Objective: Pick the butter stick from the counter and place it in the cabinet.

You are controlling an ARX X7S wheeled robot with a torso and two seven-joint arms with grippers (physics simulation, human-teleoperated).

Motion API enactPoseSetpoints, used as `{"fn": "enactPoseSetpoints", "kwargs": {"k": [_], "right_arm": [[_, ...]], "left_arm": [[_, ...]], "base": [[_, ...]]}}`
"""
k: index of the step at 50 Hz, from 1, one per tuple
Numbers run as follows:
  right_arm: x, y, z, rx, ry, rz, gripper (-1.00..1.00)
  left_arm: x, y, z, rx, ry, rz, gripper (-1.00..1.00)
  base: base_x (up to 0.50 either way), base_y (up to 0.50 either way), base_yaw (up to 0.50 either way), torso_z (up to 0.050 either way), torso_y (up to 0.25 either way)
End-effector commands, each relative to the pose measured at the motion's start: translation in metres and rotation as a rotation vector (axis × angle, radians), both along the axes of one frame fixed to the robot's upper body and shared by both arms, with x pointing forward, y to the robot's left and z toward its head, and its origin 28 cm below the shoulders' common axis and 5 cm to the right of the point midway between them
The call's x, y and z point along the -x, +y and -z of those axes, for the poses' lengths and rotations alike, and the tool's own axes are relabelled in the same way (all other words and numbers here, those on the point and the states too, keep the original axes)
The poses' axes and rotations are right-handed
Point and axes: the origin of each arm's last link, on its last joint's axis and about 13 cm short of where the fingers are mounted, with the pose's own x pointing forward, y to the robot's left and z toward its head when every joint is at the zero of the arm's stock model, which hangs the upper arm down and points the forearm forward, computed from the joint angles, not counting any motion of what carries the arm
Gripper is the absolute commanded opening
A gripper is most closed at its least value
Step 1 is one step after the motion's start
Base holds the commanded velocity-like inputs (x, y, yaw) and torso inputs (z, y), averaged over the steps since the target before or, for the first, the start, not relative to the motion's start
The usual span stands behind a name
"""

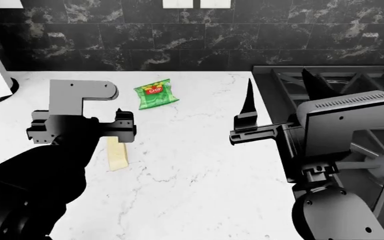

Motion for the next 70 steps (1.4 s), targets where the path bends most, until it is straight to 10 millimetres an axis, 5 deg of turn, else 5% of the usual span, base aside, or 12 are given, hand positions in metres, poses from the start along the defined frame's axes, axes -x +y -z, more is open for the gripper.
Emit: {"fn": "enactPoseSetpoints", "kwargs": {"k": [1,70], "right_arm": [[-0.001,-0.001,0.002,0.0,0.004,0.001,1.0],[-0.001,-0.001,0.009,-0.015,0.008,0.002,1.0]], "left_arm": [[0.001,-0.001,0.009,0.011,0.054,-0.007,1.0],[-0.007,-0.017,0.047,0.03,0.122,-0.041,1.0]], "base": [[0.0,0.0,0.0,0.0,0.0],[0.0,0.0,0.0,0.0,0.0]]}}
